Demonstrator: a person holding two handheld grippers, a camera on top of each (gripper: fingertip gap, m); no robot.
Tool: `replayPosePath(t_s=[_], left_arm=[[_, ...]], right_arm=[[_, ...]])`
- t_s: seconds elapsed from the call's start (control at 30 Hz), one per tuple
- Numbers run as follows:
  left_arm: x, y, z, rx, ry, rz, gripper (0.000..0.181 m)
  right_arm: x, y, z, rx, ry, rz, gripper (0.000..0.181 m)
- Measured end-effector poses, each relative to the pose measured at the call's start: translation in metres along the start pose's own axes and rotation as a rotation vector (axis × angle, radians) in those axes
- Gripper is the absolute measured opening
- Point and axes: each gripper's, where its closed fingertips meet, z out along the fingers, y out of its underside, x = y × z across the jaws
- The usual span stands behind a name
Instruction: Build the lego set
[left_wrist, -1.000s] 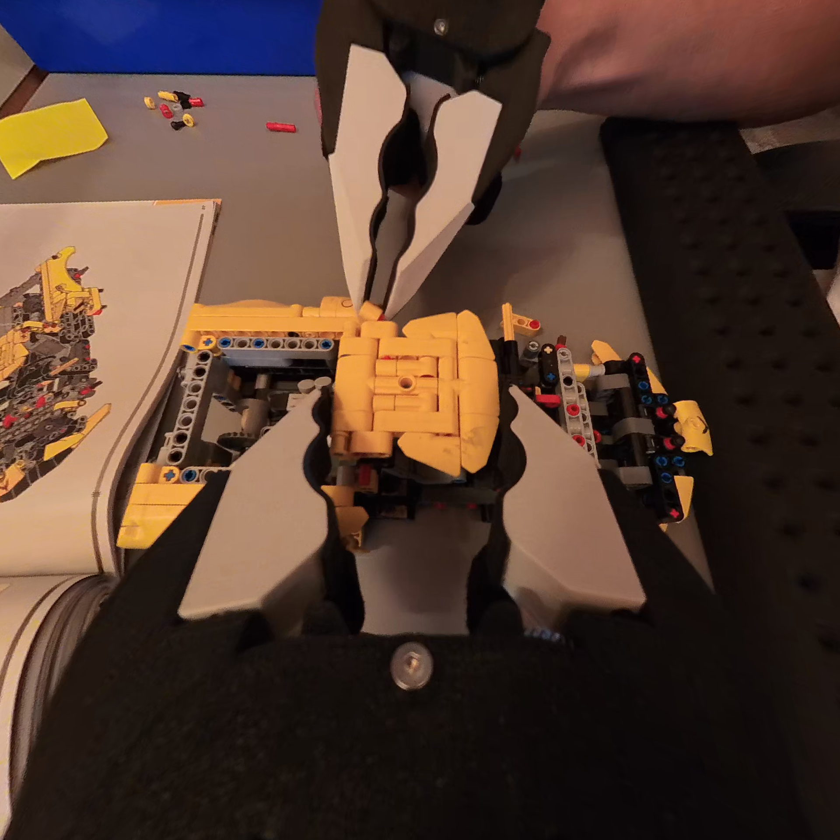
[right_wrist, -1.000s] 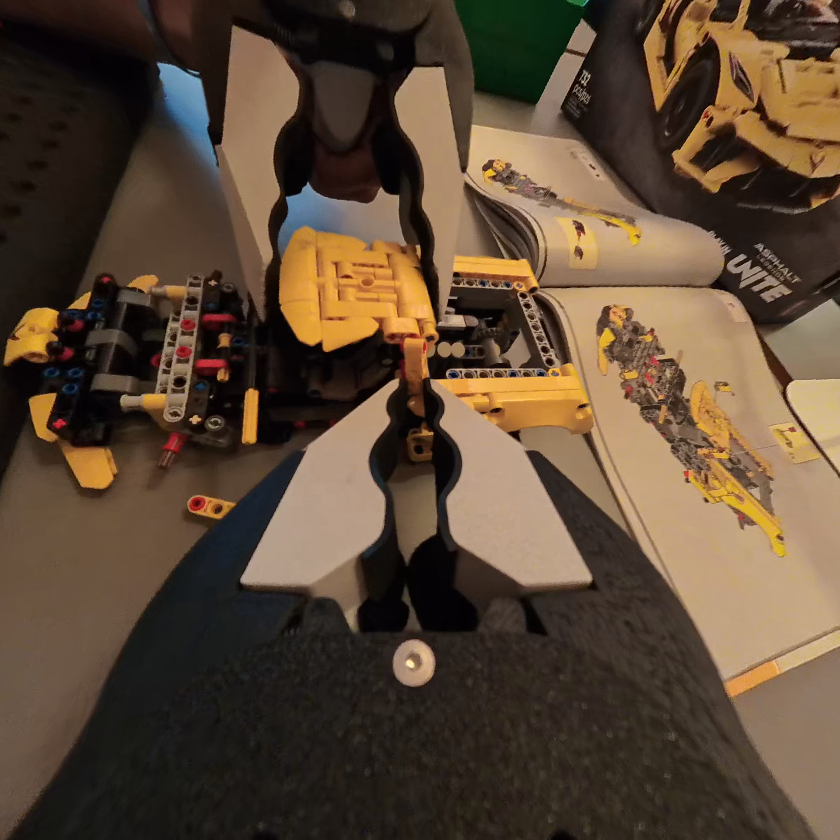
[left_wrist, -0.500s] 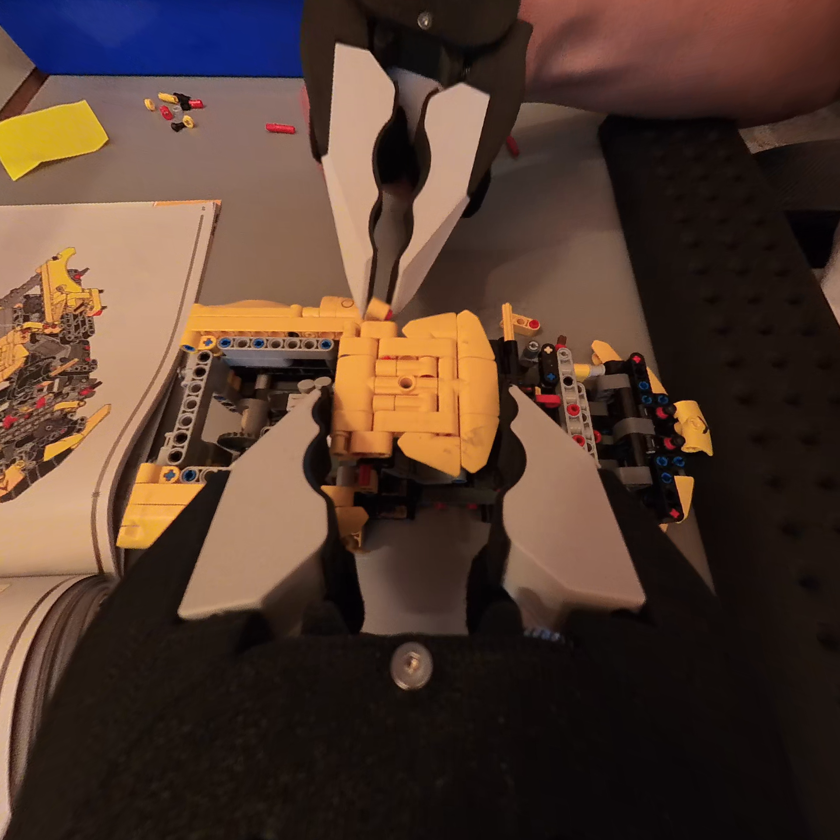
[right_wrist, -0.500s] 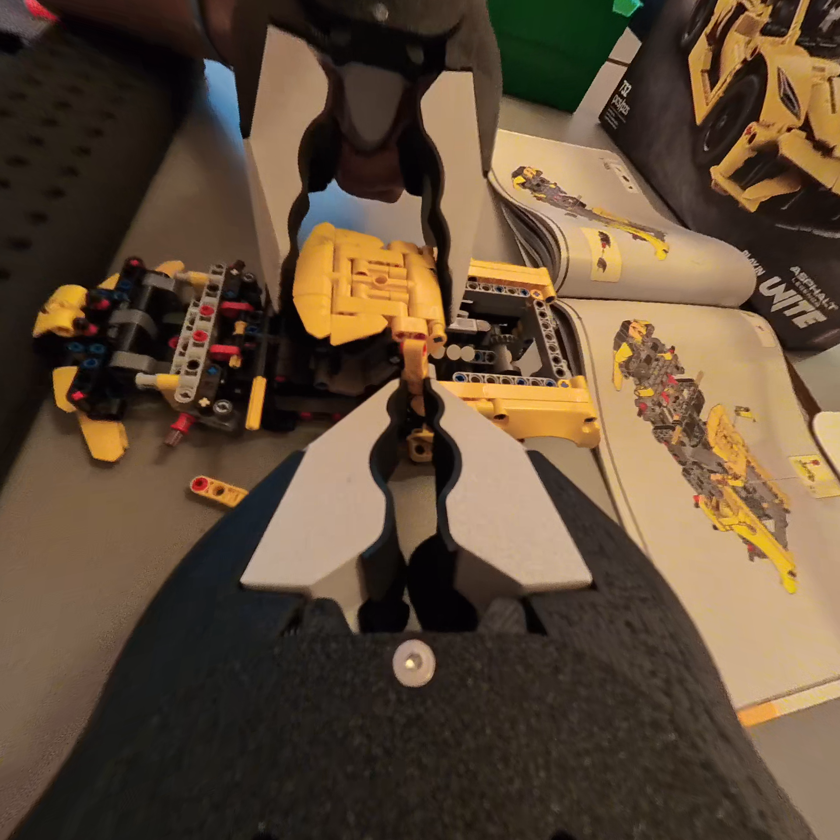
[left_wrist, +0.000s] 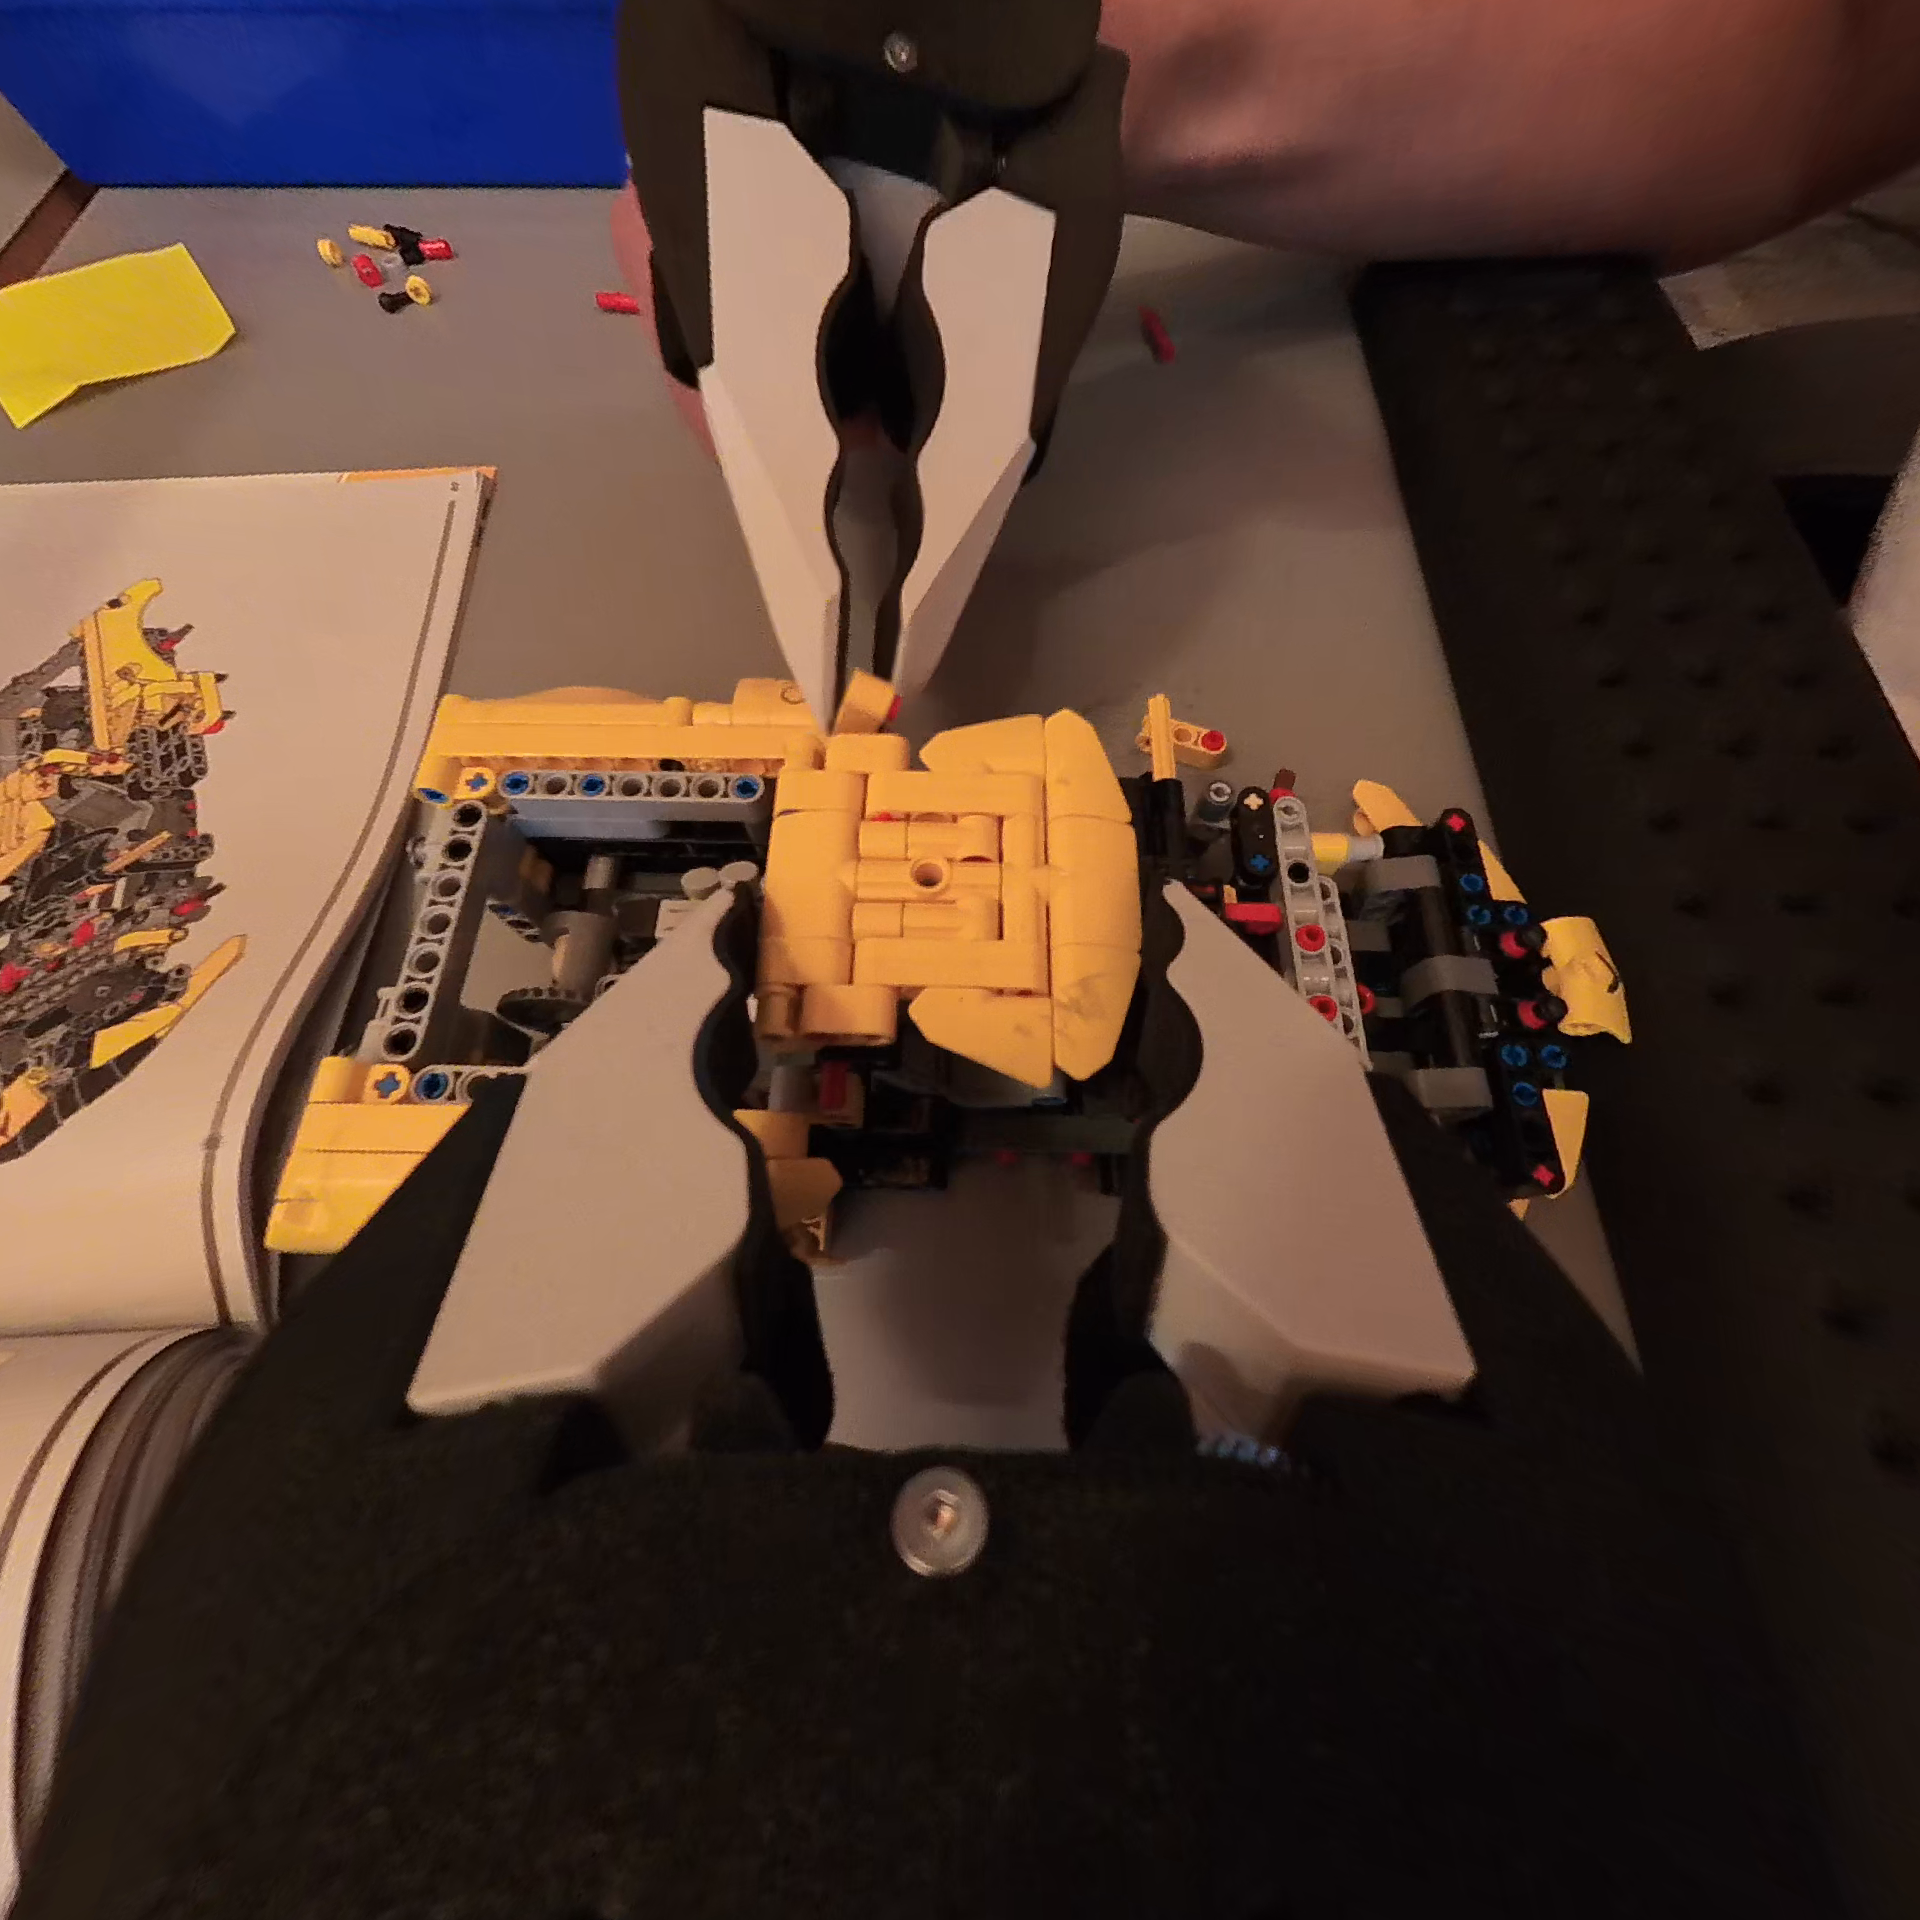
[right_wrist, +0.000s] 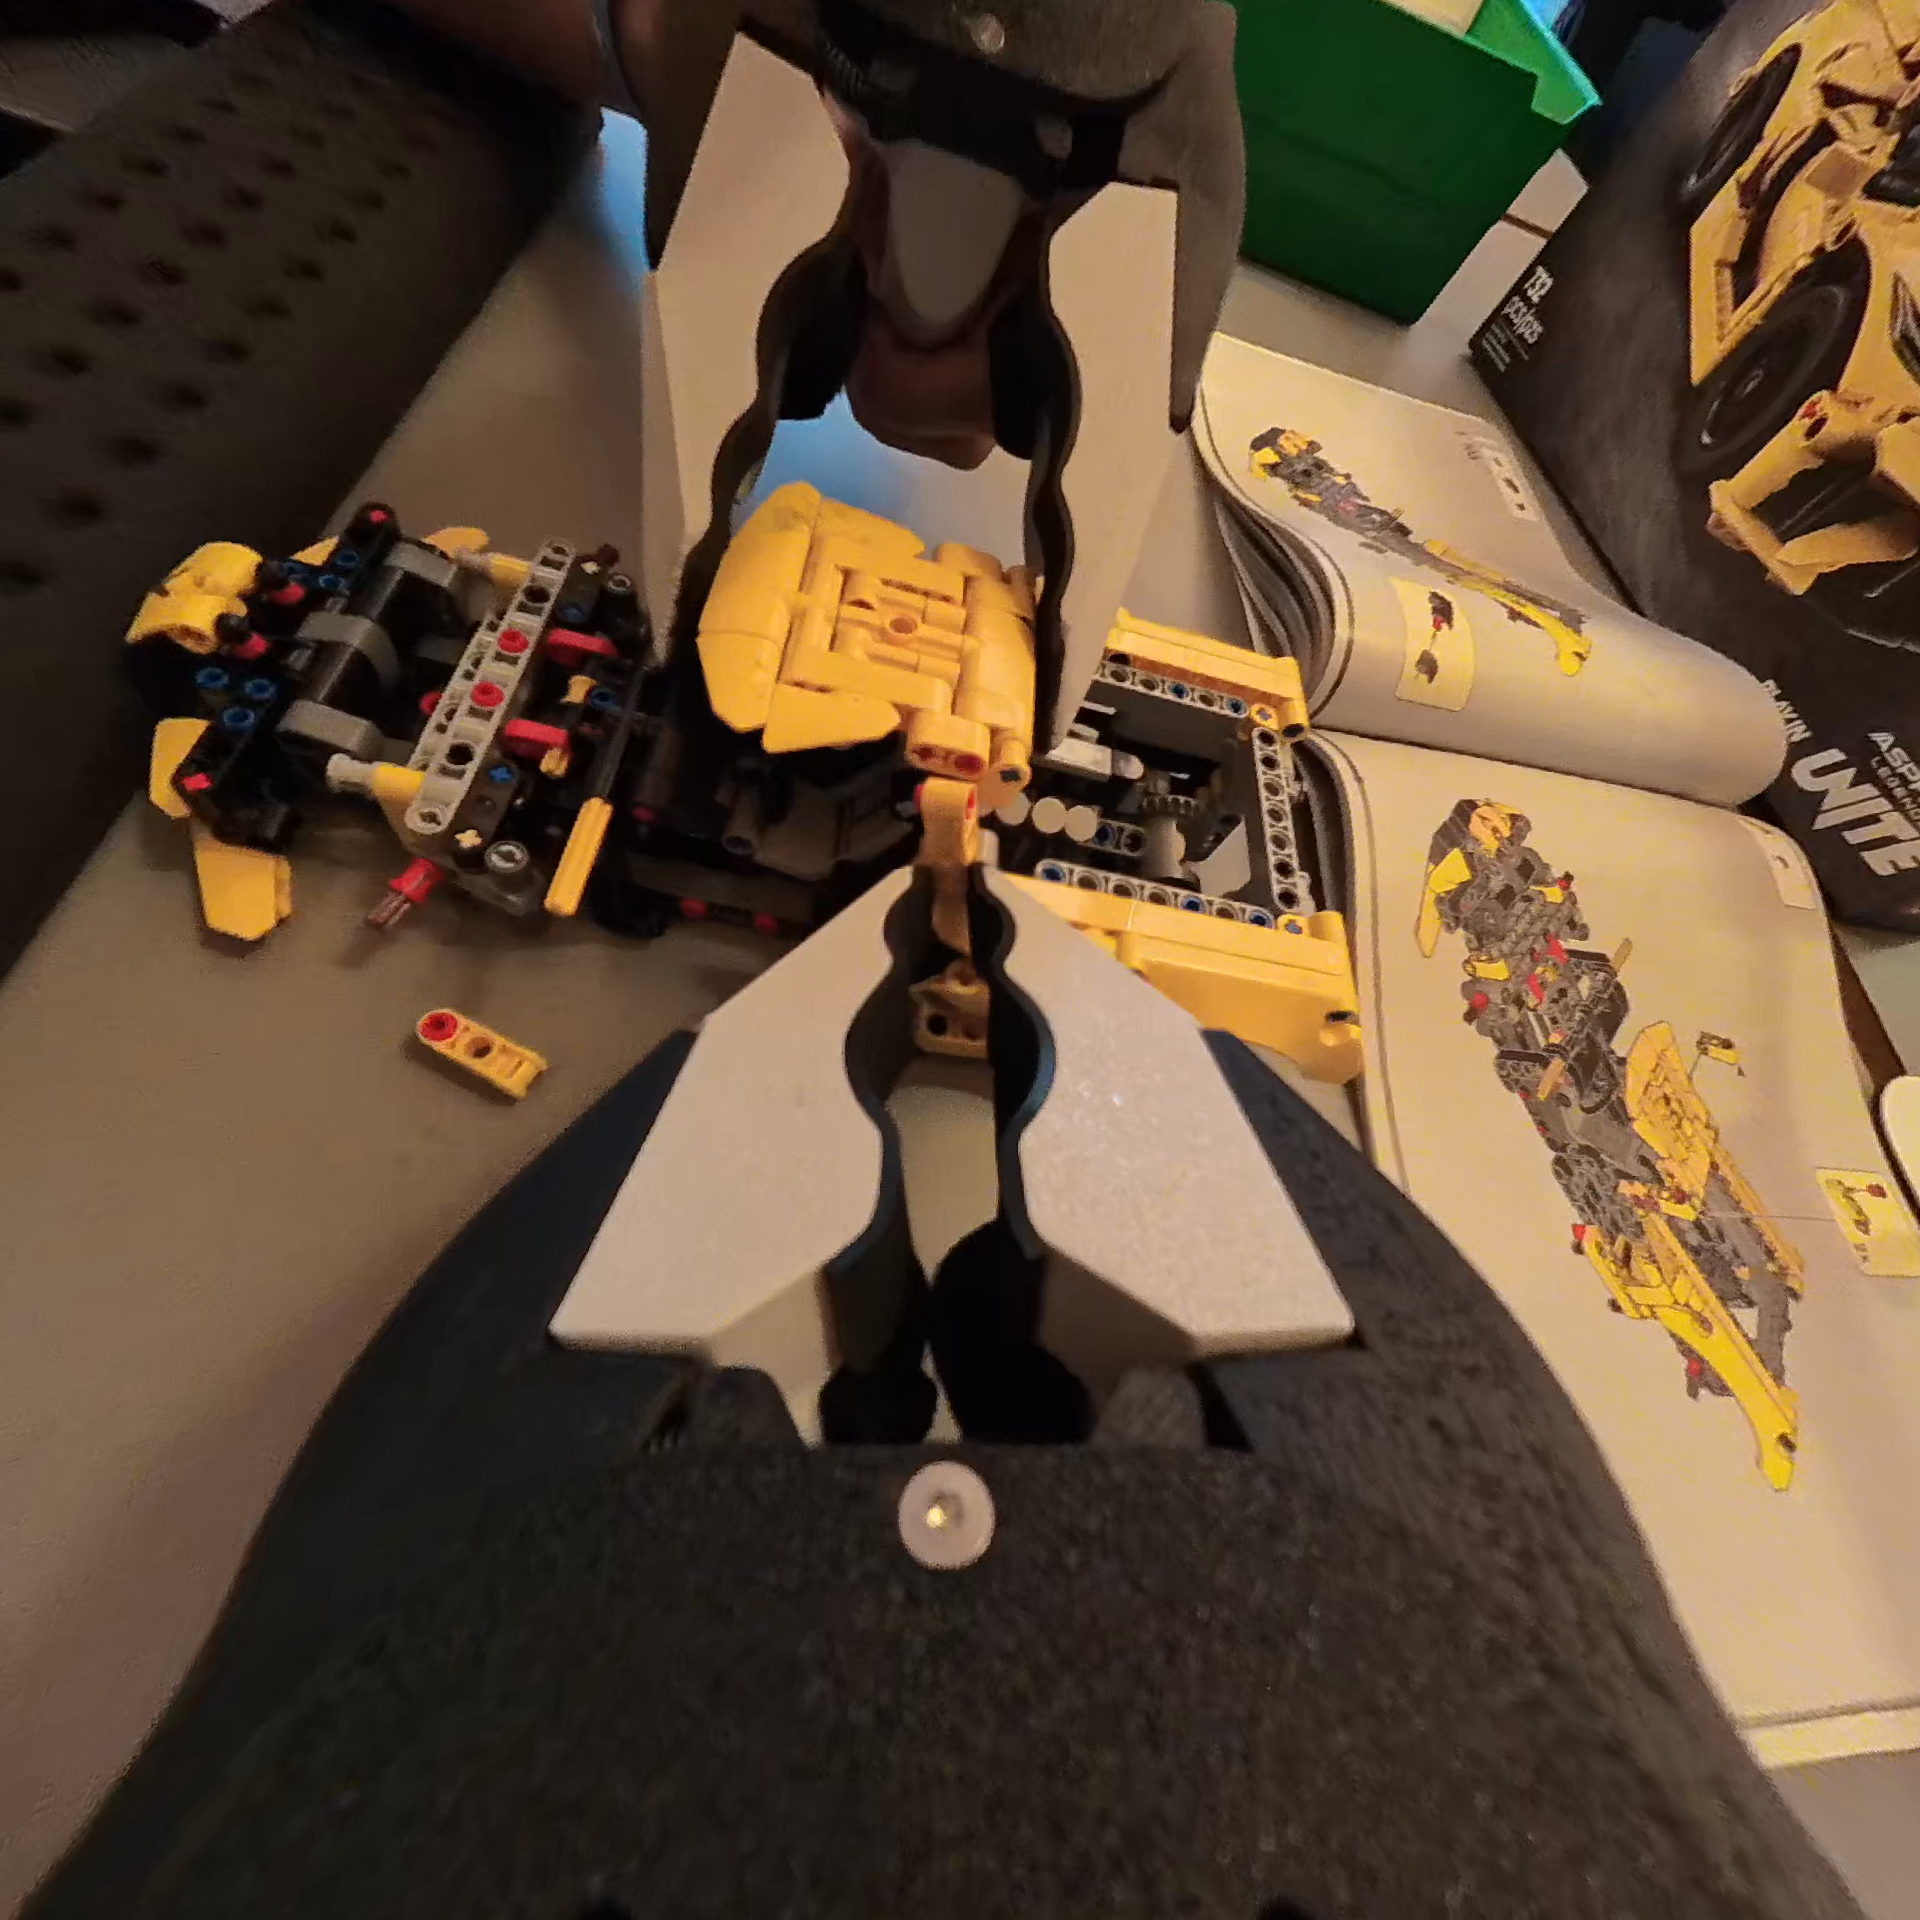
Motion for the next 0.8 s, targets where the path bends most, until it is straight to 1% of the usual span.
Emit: replayPosePath(t_s=[0.27, 0.37, 0.47, 0.53, 0.63, 0.77, 0.8], left_arm=[[0.0001, -0.0003, -0.0002, 0.004, 0.005, -0.002, 0.074], [0.0001, -0.0002, -0.0002, 0.006, 0.005, 0.001, 0.074], [-0.0003, -0.0002, -0.0003, 0.01, 0.002, 0.002, 0.074], [-0.0004, -0.0001, 0.0, 0.009, -0.002, 0.005, 0.074], [-0.0006, 0.0001, 0.0003, 0.007, -0.008, 0.01, 0.074], [-0.0005, 0.0006, 0.0013, -0.002, -0.018, 0.022, 0.074], [-0.0005, 0.0007, 0.0012, -0.004, -0.017, 0.022, 0.074]], right_arm=[[-0.0034, 0.0001, 0.0026, 0.05, -0.011, -0.019, 0.005], [-0.0026, -0.0004, 0.0037, 0.056, -0.01, -0.068, 0.005], [-0.0014, -0.0005, 0.0043, 0.056, -0.036, -0.118, 0.005], [-0.0013, -0.0003, 0.0045, 0.06, -0.064, -0.119, 0.005], [-0.0009, -0.0002, 0.0046, 0.082, -0.119, -0.014, 0.005], [-0.0023, -0.0003, 0.0049, 0.025, -0.182, 0.203, 0.005], [-0.0023, -0.0005, 0.0054, 0.02, -0.185, 0.224, 0.005]])
